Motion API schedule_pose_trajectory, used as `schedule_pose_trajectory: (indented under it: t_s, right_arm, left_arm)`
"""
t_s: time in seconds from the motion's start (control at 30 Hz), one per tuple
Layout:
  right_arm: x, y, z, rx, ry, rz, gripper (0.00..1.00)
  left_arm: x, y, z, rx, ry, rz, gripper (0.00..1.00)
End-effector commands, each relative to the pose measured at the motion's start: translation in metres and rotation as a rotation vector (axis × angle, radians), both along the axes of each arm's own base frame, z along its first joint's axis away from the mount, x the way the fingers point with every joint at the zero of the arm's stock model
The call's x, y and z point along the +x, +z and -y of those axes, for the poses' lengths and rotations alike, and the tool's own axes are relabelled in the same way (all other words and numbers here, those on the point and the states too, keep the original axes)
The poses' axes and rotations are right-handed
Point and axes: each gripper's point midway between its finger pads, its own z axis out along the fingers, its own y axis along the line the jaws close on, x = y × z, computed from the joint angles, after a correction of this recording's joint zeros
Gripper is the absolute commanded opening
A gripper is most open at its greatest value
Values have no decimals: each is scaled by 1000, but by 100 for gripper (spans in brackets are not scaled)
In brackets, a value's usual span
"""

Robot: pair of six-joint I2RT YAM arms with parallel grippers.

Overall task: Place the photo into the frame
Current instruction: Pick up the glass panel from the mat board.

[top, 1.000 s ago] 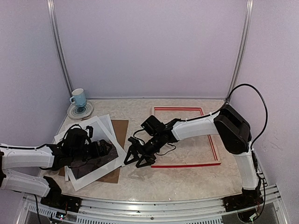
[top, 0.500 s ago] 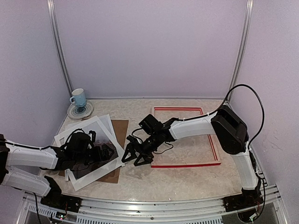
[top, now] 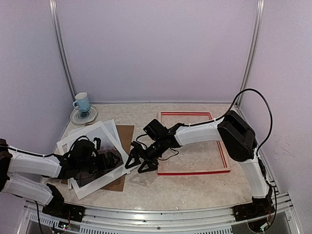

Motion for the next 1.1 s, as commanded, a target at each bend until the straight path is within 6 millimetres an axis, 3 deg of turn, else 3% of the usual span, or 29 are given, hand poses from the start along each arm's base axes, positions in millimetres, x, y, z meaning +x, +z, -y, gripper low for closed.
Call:
schedule_pose_trajectory:
  t_s: [0.0,0.5,0.9,1.07]
  right_arm:
    - [-10,-3,-8,6,22,-35,96]
    - [-21,15,-18,103,48,-88,95]
    - [-14,10,-26,124,4,-103,87]
    - [-10,8,-25,116,-16,-110,75]
  left_arm:
    - [-4,-5,3,-15,-13,-9,99]
    - [-5,-7,5,-19,-23,-12,99]
    - [-5,-4,7,-26,-27,-7,99]
    - [-4,-2,8,-30,-27,-2,99]
